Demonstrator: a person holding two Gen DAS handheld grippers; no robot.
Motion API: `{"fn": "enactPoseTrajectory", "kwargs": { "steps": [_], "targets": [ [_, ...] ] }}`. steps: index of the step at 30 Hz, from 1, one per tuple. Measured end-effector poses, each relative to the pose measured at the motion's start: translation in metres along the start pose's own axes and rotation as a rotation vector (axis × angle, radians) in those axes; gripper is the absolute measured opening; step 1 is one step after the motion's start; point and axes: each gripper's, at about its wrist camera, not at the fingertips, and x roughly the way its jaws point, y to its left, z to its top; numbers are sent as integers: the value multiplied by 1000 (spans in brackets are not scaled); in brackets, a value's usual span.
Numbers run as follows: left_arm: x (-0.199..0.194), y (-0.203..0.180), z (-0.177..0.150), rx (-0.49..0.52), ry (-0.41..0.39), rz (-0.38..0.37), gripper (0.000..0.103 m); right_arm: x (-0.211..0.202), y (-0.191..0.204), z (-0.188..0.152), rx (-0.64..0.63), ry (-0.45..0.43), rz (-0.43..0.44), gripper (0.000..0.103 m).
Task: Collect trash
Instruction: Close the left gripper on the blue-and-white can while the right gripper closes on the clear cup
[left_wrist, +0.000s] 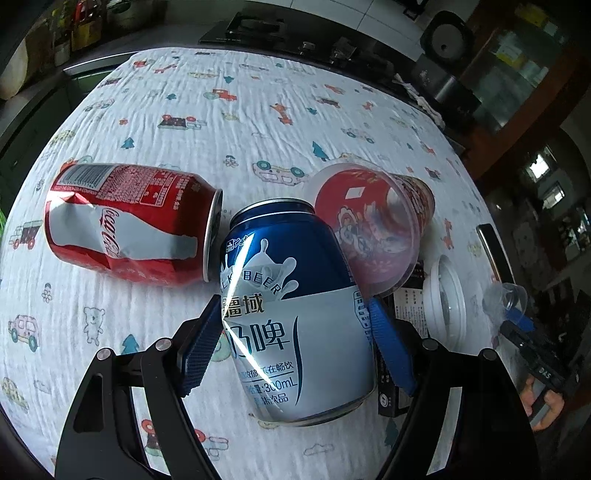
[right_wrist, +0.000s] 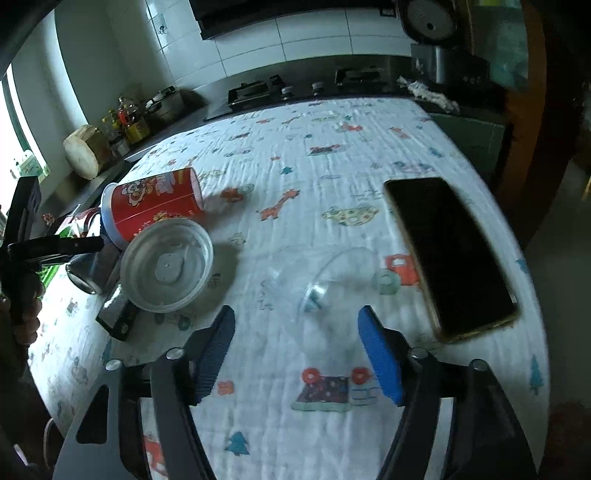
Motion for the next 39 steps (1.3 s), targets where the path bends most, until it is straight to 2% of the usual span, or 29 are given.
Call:
{"fn": "enactPoseTrajectory", "kwargs": {
  "steps": [3,11,17,18,20,21,26,33,39],
  "targets": [
    [1,1,0,-3,0,1,77,0,-2,2,1,-6,0,67],
    [0,0,0,3,0,4,77,14,-12,11,-4,1,-29,85],
    [1,-2,-1,13,-2,-2,77,28,-22,18,24,11,25,85],
    [0,-2,-1,15,-3,-1,77,30,-23,19,29,10,34,82],
    [-1,-2,-2,19,-5,-2,77,34,-23,20,34,16,50,71],
    [-1,-2,-2,21,-6,-2,77,35,-23,20,39,20,54,69],
    [-9,0,-4,29,-18,-5,77,29,-12,18,22,4,55,69],
    [-32,10,-15,26,-47,-38,77,7,26,20,-48,-23,71,69],
    [-59,25,-26,22,-81,-66,77,-4,79,28,-129,-42,117,69]
  ]
}}
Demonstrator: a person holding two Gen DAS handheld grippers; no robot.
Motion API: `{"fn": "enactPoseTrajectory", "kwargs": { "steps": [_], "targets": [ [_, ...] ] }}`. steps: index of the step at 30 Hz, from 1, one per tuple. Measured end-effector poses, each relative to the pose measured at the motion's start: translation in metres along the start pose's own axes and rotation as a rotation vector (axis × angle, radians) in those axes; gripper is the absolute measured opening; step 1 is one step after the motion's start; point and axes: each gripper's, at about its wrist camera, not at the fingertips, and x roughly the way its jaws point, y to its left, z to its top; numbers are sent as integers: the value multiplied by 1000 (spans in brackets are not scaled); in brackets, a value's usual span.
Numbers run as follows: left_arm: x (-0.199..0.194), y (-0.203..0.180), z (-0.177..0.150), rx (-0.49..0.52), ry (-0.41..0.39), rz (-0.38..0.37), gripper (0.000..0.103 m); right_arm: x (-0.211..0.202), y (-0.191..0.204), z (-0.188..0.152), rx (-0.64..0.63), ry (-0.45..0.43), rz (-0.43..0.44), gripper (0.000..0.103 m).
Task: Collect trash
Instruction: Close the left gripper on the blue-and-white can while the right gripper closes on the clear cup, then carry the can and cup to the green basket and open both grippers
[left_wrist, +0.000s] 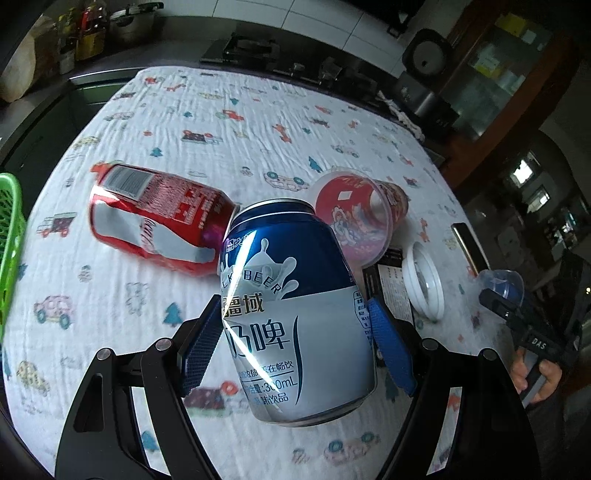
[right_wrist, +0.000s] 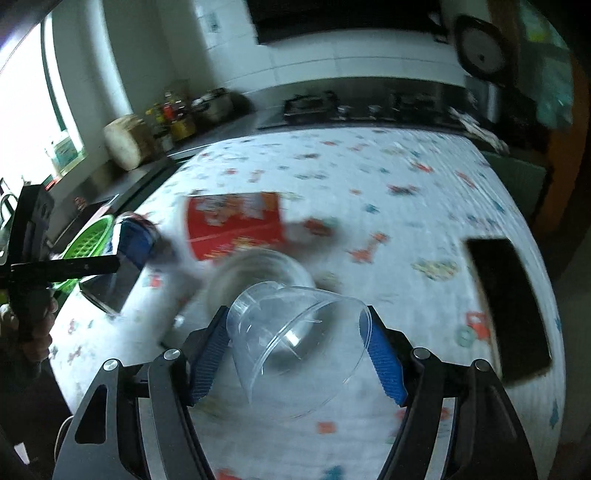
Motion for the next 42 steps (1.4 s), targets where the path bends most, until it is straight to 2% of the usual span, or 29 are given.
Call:
{"fn": "enactPoseTrajectory", "kwargs": {
  "steps": [8,13,19,24,28,33,38,42],
  "targets": [
    [-48,26,-10,-18,-60,-19,77,17,78,24,-98,2,81,69],
    [-87,54,-14,-35,-123,15,77,32,128,40,-170,12,133,69],
    [-131,117,-10,-113,-201,116,77,57,188,57,-227,32,201,69],
    [-151,179,-5,-199,-230,211,77,77,236,70,-272,43,251,69],
    [-158,239,-4,-289,-233,286,77,95,272,77,-303,60,287,69],
    [-155,294,-4,-374,-216,344,77,115,308,81,-330,84,324,69],
    [-146,329,-7,-429,-195,362,77,131,333,86,-345,105,346,69],
    [-139,343,-10,-455,-175,379,77,141,347,88,-357,115,358,69]
  ]
}}
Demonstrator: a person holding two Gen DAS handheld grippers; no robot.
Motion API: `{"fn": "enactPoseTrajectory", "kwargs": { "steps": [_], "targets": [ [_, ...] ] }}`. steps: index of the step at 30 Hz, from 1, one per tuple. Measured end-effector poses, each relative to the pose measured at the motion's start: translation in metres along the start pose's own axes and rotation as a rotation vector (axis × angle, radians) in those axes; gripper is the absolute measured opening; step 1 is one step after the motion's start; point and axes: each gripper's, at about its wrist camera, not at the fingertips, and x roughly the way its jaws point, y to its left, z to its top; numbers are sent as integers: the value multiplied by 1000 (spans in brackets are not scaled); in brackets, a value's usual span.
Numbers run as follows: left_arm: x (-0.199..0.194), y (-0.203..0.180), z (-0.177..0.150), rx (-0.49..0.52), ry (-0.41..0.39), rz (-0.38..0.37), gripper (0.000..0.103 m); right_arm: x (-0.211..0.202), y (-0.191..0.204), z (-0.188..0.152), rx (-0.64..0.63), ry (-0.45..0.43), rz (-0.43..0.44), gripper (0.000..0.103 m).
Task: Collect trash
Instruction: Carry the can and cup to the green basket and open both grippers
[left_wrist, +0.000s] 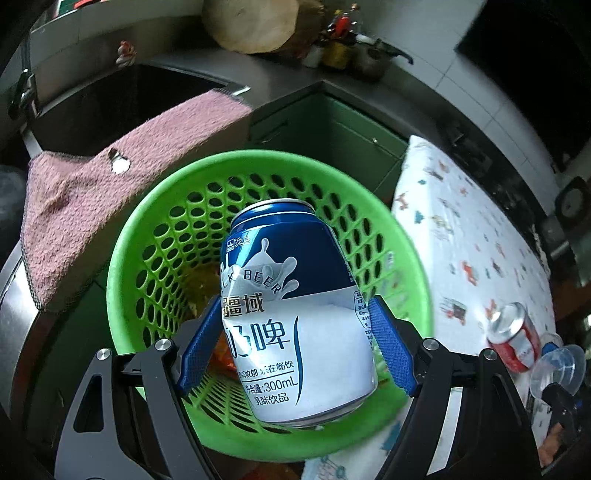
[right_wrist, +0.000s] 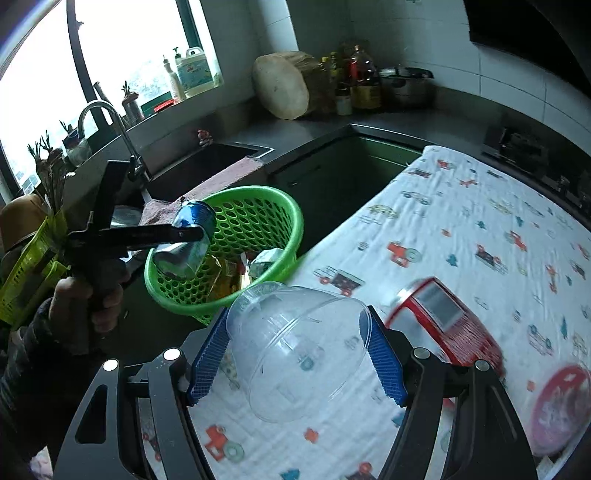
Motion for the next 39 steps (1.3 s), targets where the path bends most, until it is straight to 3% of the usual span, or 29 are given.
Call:
{"fn": "enactPoseTrajectory", "kwargs": {
  "steps": [15,39],
  "targets": [
    [2,20,-2,-57,5,-13,82,40,23,22,-25,27,57,69],
    [-74,45,-22,-117,-117,-4,90,125,83,54,-116,90,82,70]
  ]
}}
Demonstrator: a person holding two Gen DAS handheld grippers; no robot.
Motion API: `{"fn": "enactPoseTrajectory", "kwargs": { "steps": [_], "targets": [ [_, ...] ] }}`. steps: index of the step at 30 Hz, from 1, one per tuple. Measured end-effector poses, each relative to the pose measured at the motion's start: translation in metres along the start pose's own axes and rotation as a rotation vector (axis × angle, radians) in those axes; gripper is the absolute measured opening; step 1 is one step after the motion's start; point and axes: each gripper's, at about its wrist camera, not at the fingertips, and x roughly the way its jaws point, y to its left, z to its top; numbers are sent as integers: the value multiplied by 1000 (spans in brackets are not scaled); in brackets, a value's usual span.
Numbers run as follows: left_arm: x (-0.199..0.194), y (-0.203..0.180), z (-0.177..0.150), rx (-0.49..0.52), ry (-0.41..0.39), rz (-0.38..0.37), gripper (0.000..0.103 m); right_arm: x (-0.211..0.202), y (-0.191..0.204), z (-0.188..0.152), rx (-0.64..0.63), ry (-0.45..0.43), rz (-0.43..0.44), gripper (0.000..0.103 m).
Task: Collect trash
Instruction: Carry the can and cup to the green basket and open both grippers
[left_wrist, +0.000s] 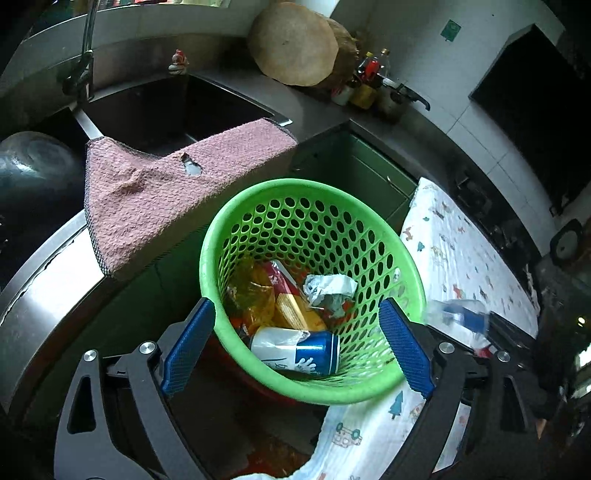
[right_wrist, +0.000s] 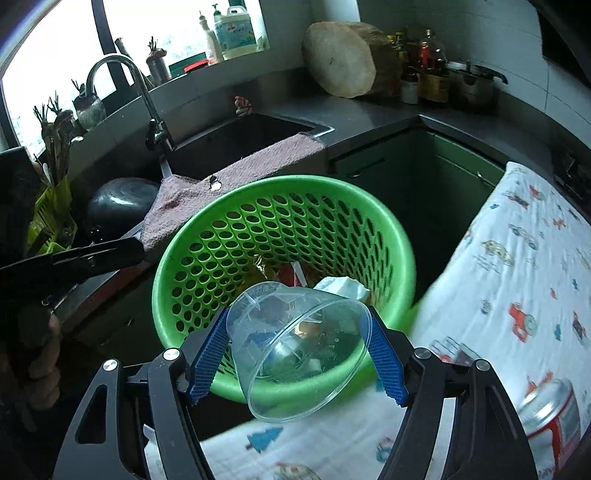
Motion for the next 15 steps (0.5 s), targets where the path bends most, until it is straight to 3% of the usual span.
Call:
{"fn": "enactPoseTrajectory", "kwargs": {
  "steps": [3,15],
  "targets": [
    [-1,-1,-2,-1,5,-3,90,6,2,3,5,2,11,82],
    [-5,-15,-8,19,1,-9,91,-28,-10,-9,15,-26,-13,82]
  ]
}}
